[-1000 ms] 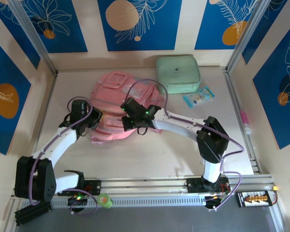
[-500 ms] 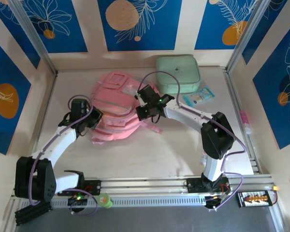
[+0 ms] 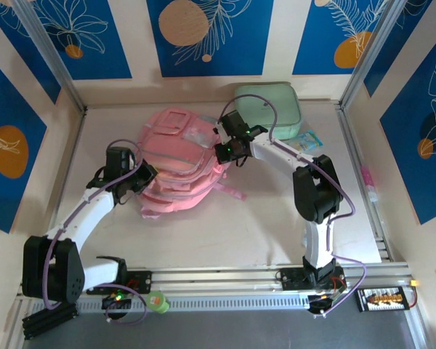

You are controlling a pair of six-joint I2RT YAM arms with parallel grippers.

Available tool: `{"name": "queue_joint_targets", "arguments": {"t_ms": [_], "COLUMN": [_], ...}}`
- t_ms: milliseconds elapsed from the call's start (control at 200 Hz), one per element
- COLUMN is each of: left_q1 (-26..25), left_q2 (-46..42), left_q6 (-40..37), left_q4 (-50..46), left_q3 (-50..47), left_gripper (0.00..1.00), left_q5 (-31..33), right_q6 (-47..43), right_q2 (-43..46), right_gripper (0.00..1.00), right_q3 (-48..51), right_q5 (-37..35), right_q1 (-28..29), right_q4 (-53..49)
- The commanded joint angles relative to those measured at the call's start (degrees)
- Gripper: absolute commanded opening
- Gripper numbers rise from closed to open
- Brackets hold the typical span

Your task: Pack the student bag

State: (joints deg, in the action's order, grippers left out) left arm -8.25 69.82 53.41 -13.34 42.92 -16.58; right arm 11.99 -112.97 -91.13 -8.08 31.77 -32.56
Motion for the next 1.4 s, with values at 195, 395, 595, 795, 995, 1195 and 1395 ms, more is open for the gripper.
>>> {"name": "queue_joint_targets", "arguments": {"t_ms": [195, 395, 595, 795, 995, 1195, 1395], "left_q1": [0.45, -0.86, -2.1, -3.79, -3.97, -4.0, -3.97], "left_q2": [1.43, 0.99, -0.59, 0.97, 1.32, 1.68, 3.1], "left_q6": [-5.36, -4.76, -1.69, 0.02, 0.64, 1.56, 2.08], "left_q4": [-1.33, 1.4, 3.09, 5.42, 6.05, 6.98, 8.16], "left_q3": [1.16, -0.83, -4.07, -5.28, -4.94, -4.64, -4.24], "left_gripper": [0.0, 0.0, 0.0, 0.0, 0.0, 0.0, 0.0], "left_q5": [-7.73, -12.25, -11.37, -11.6, -10.8, -10.49, -11.0], "right_q6": [3.68, 7.43, 15.77, 21.72, 20.86, 16.25, 10.42], "right_q2": [-1.75, 8.76, 15.3, 10.2, 4.12, 1.84, 4.61], "right_gripper": [0.15, 0.4, 0.67, 0.77, 0.78, 0.79, 0.79], "right_q3": [-6.69, 2.68, 11.75, 11.25, 6.55, 4.09, 9.59], "right_q5": [-7.14, 0.97, 17.06, 24.08, 24.76, 24.9, 25.84], "right_q1": [-2.35, -2.65, -3.02, -1.38, 0.43, 2.74, 4.96], "right_q4": [-4.43, 0.29, 11.11, 18.14, 17.27, 12.25, 10.04]}}
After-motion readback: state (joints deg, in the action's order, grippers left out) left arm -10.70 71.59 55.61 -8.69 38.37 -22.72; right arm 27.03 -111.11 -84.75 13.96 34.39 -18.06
